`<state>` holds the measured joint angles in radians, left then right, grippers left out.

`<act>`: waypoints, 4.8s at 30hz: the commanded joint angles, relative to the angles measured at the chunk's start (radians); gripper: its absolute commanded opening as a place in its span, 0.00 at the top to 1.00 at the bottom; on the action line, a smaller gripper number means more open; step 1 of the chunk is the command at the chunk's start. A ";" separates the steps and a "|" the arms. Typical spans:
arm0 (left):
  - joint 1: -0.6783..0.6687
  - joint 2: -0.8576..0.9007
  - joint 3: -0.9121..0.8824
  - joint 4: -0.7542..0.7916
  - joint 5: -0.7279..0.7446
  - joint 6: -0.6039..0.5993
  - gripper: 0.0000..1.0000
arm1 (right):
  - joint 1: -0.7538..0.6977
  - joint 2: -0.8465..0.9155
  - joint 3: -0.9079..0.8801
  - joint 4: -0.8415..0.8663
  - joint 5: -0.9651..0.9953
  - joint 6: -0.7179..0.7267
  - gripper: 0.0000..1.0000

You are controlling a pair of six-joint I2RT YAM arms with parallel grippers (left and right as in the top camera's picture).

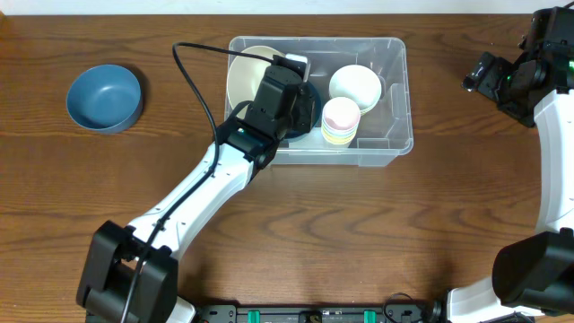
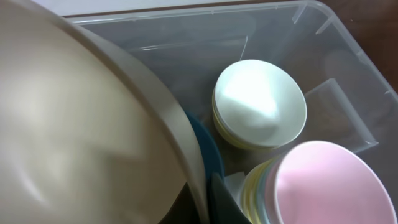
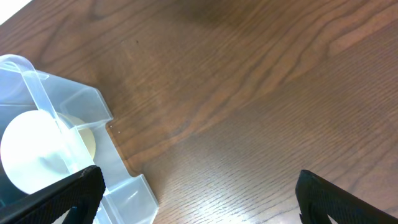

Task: Pack container
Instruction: 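Lift the cream bowl and lower it into the bin, then move the left gripper back to the dark-blue bowl and grasp its rim, then carry the dark-blue bowl into the bin onto the cream bowl, release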

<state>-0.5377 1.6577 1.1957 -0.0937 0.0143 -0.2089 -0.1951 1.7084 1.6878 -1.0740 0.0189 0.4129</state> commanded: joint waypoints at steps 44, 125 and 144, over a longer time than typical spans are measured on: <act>0.724 0.090 0.054 -0.080 -0.035 0.118 0.40 | -0.004 0.007 0.011 0.000 0.008 0.009 0.01; 0.095 -0.113 0.054 -0.119 0.180 0.104 0.94 | -0.004 0.007 0.011 0.000 0.008 0.009 0.01; -0.018 -0.061 0.054 -0.113 0.100 0.150 0.74 | -0.004 0.007 0.011 0.000 0.008 0.009 0.01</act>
<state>-0.5575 1.5734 1.2385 -0.2062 0.1459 -0.0708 -0.1951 1.7084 1.6878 -1.0744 0.0189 0.4129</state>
